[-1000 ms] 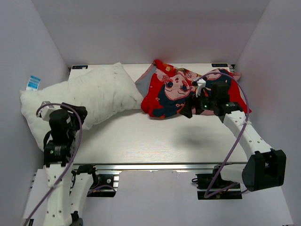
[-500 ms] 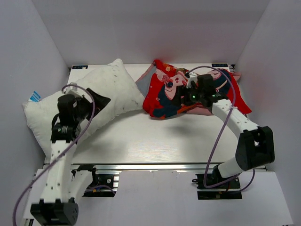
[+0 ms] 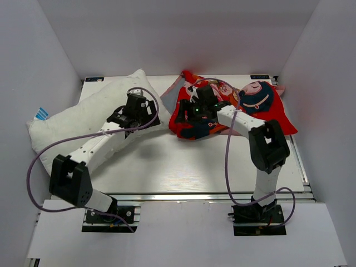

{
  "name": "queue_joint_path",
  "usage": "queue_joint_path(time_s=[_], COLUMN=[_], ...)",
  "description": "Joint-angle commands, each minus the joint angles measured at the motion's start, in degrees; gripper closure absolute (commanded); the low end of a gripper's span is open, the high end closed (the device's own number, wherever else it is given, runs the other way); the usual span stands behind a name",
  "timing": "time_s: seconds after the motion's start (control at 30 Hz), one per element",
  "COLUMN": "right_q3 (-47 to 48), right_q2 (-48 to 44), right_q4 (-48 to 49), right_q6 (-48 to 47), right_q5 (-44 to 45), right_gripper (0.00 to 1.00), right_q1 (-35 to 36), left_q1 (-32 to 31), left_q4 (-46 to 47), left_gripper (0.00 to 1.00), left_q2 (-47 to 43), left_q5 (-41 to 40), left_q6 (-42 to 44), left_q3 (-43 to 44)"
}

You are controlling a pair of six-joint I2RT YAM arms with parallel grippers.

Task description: Put the pillow into the pillowcase

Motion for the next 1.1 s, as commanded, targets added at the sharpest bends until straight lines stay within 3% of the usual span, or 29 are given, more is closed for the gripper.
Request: queue_joint_path(time_s=[0.0,0.17,0.27,0.37,0.4,0.47,0.57,0.6,0.73,0.87,1.07], right_q3=[6.30,12.73,14.84,14.51,13.98,11.79,8.98,8.01,2.39,-5.79,-25.46], right_q2=[4.14,10.66,13.91,16.03,15.94,14.72,11.65,10.59,3.48,-7.84,-26.40], right_q4=[2.70,4.10,4.98,4.54,4.63,4.72,3.93,3.75,2.79,-0.89,-4.42], right_q6=[0.12,-1.55,-1.64,-1.90,-1.81,-2.08,-2.43,-2.60,-4.09,-9.35,-18.59], right_q5=[3.10,6.71,10.84,13.83,14.27,14.98,13.85,13.14,10.24,9.09,11.10], right_gripper=[0.26,0.30,0.35,0.43,0.51,0.60,0.85,0.98,1.00,1.00,1.00], right_q1=[1.45,4.61,6.10,6.90,6.82,6.82,5.76,5.41,3.74,3.04,3.04], left_q1=[0.54,1.24,2.81,5.80,6.59,8.87,10.90,11.17,11.70,11.61,9.68], left_q4=[-0.46,-4.76,-5.91,-4.87,-4.43,-2.76,-1.26,-1.17,0.14,1.20,0.24], left_gripper=[0.02,0.02,0.16,0.38,0.47,0.54,0.65,0.69,0.81,0.86,0.88], left_q2=[3.60,11.26,14.25,15.05,14.79,13.57,12.07,11.89,11.36,9.26,-6.98], left_q5=[-13.58,-16.95,-16.43,-14.58,-13.18,-11.95,-9.75,-8.96,-5.19,2.11,12.92], left_q6=[0.66,0.48,0.48,0.04,-0.14,-0.66,-0.66,-0.58,1.26,2.76,3.73], left_q3=[3.38,9.79,10.24,7.26,5.16,2.87,-0.21,-0.65,-1.89,-3.63,-8.48])
